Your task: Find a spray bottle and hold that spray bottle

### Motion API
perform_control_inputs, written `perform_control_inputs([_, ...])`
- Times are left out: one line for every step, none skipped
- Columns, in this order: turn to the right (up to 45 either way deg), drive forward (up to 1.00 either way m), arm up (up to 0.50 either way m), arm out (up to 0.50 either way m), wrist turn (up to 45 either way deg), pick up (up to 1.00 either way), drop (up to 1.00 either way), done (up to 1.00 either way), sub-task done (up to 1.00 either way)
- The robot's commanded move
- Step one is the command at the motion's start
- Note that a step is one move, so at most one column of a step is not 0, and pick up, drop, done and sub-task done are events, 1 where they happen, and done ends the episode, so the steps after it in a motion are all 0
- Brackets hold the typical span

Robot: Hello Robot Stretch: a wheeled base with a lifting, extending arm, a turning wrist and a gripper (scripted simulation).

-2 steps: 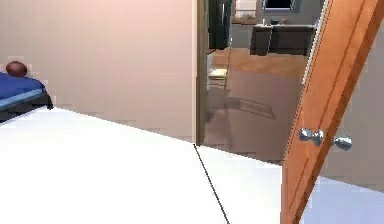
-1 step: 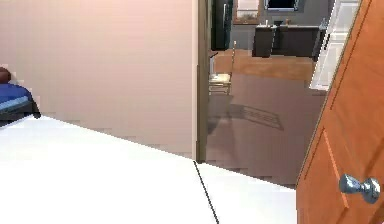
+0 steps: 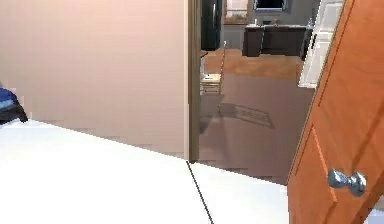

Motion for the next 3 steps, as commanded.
perform_control_inputs([0.0, 0.5, 0.0, 0.0, 0.0, 0.0, 0.0, 0.0, 0.0])
perform_control_inputs([21.0, 0.0, 0.0, 0.0, 0.0, 0.0, 0.0, 0.0, 0.0])
perform_control_inputs([0.0, 0.05, 0.0, 0.0, 0.0, 0.0, 0.0, 0.0, 0.0])
